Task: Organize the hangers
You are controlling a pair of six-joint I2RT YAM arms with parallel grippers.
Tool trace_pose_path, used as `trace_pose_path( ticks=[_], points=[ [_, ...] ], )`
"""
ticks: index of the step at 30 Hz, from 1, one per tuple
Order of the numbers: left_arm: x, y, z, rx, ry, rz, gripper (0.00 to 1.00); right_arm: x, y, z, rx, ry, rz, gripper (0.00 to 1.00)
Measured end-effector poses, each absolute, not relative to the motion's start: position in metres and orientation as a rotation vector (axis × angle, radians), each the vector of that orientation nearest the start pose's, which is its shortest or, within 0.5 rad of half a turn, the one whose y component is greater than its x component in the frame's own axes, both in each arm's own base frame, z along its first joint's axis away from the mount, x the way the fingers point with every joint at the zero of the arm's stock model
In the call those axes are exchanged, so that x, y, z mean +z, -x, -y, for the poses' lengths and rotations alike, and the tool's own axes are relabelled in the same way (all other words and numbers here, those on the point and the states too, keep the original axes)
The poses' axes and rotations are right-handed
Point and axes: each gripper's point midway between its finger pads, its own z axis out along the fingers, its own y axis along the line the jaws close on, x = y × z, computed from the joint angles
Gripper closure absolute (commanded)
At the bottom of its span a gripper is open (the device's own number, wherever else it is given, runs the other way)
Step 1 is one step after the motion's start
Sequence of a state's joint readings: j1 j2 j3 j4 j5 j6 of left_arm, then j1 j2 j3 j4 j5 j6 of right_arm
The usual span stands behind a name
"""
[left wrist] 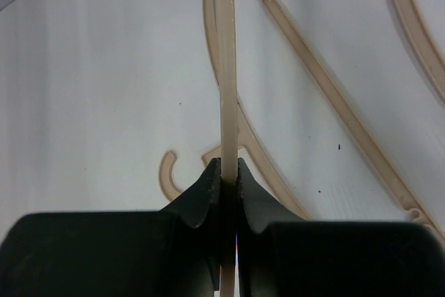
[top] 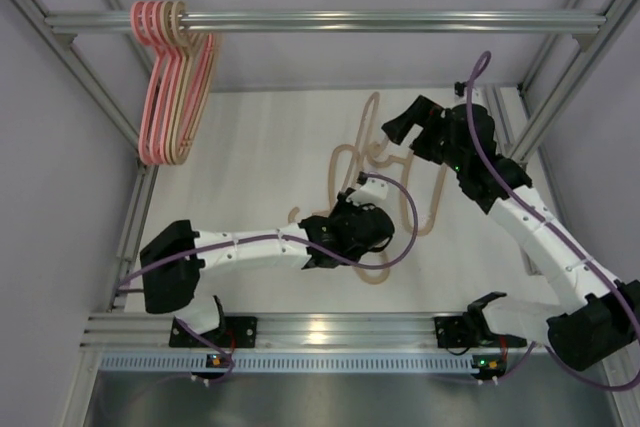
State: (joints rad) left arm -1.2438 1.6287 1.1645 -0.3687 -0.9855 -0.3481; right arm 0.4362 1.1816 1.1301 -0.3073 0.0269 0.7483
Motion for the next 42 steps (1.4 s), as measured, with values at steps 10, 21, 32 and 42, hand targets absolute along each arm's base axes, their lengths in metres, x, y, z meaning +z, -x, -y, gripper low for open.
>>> trace_pose_path(
  ticks=[10,21,32,42],
  points=[
    [0.189,-0.259,0.287,-0.015,-0.416,-2.031,1.0,0.354,-0.329,-0.146,0.754,-0.333,-1.783,0.0],
    [0.238,-0.256,0.247,-0.176,-0.41,-2.156,1.0,0.357,-0.308,-0.134,0.719,-0.211,-1.743,0.0],
    [0.405,-0.265,0.17,-0.296,-0.183,-2.053,1.0,0.306,-0.307,-0.139,0.692,-0.164,-1.873,0.01],
    [0.396,-0.304,0.13,-0.19,-0.134,-2.188,1.0,0.303,-0.304,-0.141,0.701,-0.144,-1.877,0.01]
  ],
)
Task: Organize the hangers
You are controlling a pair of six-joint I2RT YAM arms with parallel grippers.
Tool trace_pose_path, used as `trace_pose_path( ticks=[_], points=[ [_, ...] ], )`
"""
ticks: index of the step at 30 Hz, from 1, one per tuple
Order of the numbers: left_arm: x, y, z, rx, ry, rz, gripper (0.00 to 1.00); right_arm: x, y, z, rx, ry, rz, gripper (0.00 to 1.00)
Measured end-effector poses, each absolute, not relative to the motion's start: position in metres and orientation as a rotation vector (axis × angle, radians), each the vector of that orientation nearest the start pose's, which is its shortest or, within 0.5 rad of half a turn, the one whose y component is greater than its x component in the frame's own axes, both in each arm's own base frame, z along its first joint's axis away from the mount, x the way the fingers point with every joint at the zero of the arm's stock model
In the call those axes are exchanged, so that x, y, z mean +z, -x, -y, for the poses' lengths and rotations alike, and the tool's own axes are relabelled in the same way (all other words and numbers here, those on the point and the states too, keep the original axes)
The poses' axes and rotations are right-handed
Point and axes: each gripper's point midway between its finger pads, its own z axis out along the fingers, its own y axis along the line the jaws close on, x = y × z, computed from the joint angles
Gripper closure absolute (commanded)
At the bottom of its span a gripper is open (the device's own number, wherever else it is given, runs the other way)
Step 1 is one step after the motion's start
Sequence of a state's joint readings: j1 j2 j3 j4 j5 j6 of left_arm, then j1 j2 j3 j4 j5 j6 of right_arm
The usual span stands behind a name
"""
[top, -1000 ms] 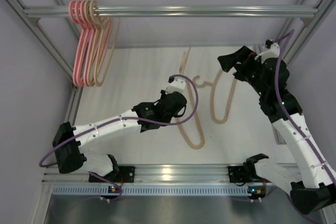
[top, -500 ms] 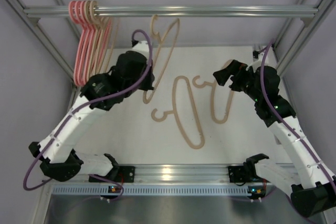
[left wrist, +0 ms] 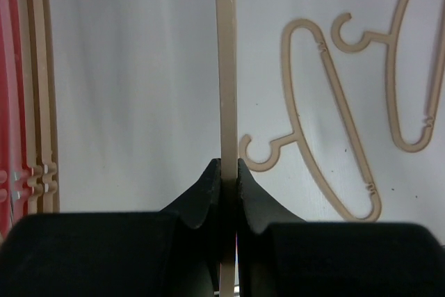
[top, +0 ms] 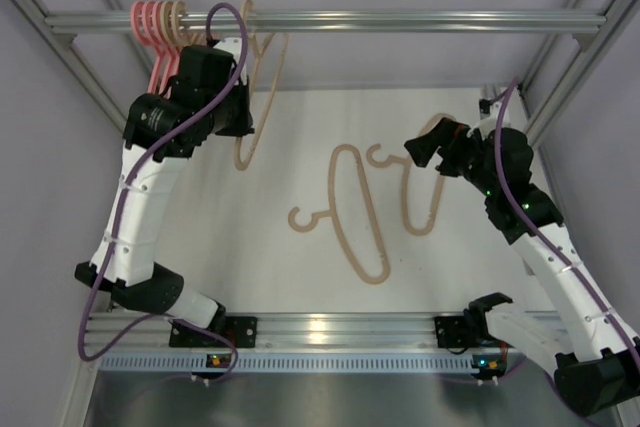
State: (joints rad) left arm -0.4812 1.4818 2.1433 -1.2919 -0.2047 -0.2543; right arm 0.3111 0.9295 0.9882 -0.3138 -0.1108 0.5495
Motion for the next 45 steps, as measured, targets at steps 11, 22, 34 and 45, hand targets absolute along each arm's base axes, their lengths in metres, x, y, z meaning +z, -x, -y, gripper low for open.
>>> trace_pose_path(
  ticks=[11,22,34,45],
  points=[
    [0.377,-0.327,0.096,-0.14,-0.051,-2.261,1.0,0.29,-0.3,-0.144,0.718,-0.132,-1.903,0.01],
    [0.366,-0.34,0.06,-0.108,0.056,-2.293,1.0,0.281,-0.299,-0.149,0.747,-0.123,-1.917,0.01],
    [0.367,-0.339,0.02,0.004,0.244,-2.265,0.02,0.211,-0.312,-0.167,0.747,-0.037,-2.094,0.01],
    [0.438,-0.282,0.053,-0.34,0.233,-1.943,0.02,0.15,-0.316,-0.18,0.67,0.071,-2.244,0.01]
  ],
)
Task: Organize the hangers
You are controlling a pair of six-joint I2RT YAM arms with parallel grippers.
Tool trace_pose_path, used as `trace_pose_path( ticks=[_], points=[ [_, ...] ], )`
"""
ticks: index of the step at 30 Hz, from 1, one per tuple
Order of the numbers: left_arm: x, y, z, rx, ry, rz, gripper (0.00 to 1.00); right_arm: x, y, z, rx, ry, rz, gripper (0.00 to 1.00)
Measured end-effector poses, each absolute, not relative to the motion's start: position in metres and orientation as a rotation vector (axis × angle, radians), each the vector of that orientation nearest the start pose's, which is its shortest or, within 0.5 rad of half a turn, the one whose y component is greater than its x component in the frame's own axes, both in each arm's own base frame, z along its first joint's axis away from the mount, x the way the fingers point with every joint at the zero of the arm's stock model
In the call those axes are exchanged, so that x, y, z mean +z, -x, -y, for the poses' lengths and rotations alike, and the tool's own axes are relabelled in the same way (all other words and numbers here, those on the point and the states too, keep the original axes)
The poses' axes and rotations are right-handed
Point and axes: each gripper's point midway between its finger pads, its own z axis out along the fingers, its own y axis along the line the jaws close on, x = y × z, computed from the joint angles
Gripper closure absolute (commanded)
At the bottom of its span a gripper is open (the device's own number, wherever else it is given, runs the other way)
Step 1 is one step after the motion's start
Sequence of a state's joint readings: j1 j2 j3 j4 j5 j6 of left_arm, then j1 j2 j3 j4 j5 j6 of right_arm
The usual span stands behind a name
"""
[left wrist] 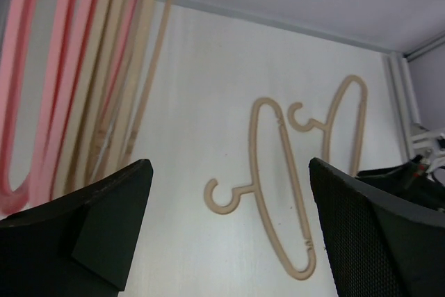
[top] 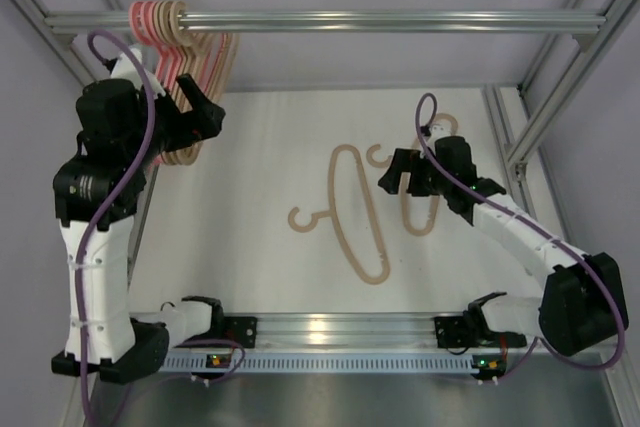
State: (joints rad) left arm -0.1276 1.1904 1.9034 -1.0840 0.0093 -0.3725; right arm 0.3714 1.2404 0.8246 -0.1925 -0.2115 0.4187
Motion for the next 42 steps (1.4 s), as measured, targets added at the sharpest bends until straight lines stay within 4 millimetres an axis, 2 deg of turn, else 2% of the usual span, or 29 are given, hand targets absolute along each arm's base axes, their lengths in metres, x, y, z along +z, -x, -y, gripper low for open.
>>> trace_pose_path(
  ticks=[3,6,10,13,15,17,22,26,31,35,38,39,40,42],
  points=[
    [0.437,-0.273,0.073,-0.442,0.191,-1.916,0.02,0.145,-0.316,-0.184,0.656,0.1,-2.25,0.0],
    [0.42,-0.277,0.104,-0.523,0.132,-1.946,0.02,0.133,-0.314,-0.191,0.637,0.142,-2.278,0.02],
    [0.378,-0.29,0.158,-0.553,0.034,-2.048,0.02,0.108,-0.306,-0.204,0.595,0.23,-2.344,0.05],
    [0.334,-0.295,0.201,-0.545,-0.041,-2.136,0.02,0.092,-0.298,-0.217,0.558,0.32,-2.39,0.11],
    [0.302,-0.295,0.218,-0.525,-0.065,-2.191,0.02,0.085,-0.291,-0.228,0.534,0.392,-2.41,0.15],
    [0.274,-0.297,0.22,-0.485,-0.052,-2.241,0.02,0.079,-0.284,-0.242,0.509,0.472,-2.424,0.2],
    [0.229,-0.307,0.216,-0.407,0.004,-2.288,0.02,0.066,-0.265,-0.274,0.455,0.639,-2.448,0.29],
    [0.197,-0.319,0.214,-0.33,0.042,-2.316,0.04,0.049,-0.252,-0.286,0.391,0.72,-2.5,0.35],
    [0.163,-0.328,0.196,-0.225,0.091,-2.362,0.05,0.03,-0.241,-0.296,0.322,0.786,-2.551,0.38],
    [0.151,-0.332,0.18,-0.187,0.137,-2.377,0.05,0.022,-0.231,-0.303,0.293,0.835,-2.566,0.4],
    [0.153,-0.334,0.174,-0.187,0.156,-2.36,0.05,0.021,-0.229,-0.307,0.269,0.844,-2.567,0.5],
    [0.155,-0.334,0.172,-0.19,0.164,-2.353,0.05,0.02,-0.229,-0.307,0.26,0.839,-2.571,0.55],
    [0.156,-0.334,0.169,-0.19,0.172,-2.345,0.05,0.02,-0.231,-0.306,0.24,0.834,-2.573,0.66],
    [0.16,-0.334,0.163,-0.193,0.19,-2.329,0.05,0.019,-0.234,-0.305,0.205,0.82,-2.575,0.79]
  ],
)
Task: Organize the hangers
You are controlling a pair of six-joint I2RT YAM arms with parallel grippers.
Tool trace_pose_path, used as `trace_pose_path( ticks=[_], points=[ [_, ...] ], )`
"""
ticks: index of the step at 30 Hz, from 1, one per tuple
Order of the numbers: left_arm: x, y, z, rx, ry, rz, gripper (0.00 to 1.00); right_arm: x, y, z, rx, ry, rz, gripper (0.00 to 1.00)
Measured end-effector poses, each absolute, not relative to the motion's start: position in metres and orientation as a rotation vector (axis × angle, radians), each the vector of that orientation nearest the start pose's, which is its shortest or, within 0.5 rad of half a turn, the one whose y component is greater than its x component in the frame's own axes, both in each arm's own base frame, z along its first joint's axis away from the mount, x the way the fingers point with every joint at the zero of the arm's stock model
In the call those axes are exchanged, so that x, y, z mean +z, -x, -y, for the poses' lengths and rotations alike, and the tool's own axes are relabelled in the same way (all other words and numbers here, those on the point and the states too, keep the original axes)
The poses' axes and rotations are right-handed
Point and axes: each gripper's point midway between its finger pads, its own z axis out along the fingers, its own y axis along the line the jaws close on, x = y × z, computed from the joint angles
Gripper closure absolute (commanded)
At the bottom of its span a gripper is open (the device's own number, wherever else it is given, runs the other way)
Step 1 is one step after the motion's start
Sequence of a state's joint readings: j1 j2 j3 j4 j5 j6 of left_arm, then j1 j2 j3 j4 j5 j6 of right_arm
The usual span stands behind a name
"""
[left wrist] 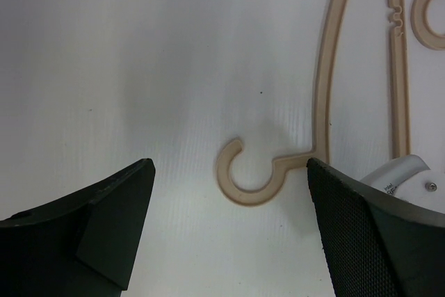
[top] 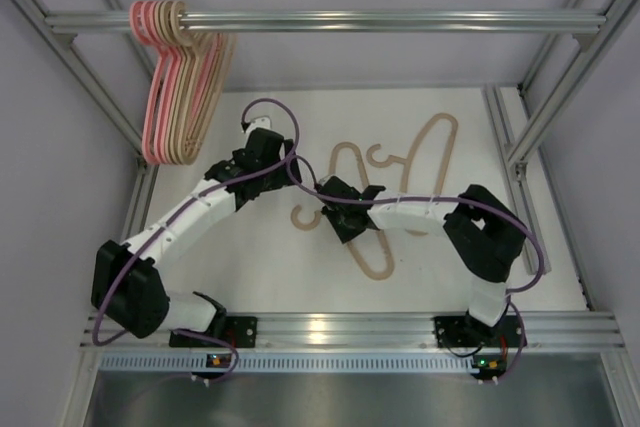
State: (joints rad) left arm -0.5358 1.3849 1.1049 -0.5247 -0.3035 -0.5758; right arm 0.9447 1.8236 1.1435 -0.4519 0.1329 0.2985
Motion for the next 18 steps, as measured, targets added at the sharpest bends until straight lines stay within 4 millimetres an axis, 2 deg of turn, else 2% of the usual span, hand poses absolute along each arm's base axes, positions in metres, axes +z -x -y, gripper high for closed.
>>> trace_pose_path(
  ticks=[1,2,6,12,15,18],
  points=[
    [0.161,-0.333,0.158,-0.194,0.202,-2.322,0.05,0.019,-0.237,-0.304,0.181,0.811,-2.573,0.94],
    [0.162,-0.332,0.155,-0.195,0.211,-2.318,0.05,0.019,-0.239,-0.303,0.162,0.799,-2.573,1.0],
    [0.166,-0.327,0.147,-0.218,0.229,-2.304,0.05,0.019,-0.244,-0.3,0.138,0.759,-2.579,1.0],
    [0.179,-0.314,0.147,-0.291,0.238,-2.265,0.05,0.023,-0.248,-0.289,0.163,0.701,-2.605,1.0],
    [0.192,-0.309,0.148,-0.346,0.265,-2.23,0.06,0.037,-0.249,-0.284,0.223,0.636,-2.604,1.0],
    [0.208,-0.302,0.15,-0.421,0.293,-2.186,0.06,0.06,-0.255,-0.286,0.314,0.541,-2.579,1.0]
  ],
)
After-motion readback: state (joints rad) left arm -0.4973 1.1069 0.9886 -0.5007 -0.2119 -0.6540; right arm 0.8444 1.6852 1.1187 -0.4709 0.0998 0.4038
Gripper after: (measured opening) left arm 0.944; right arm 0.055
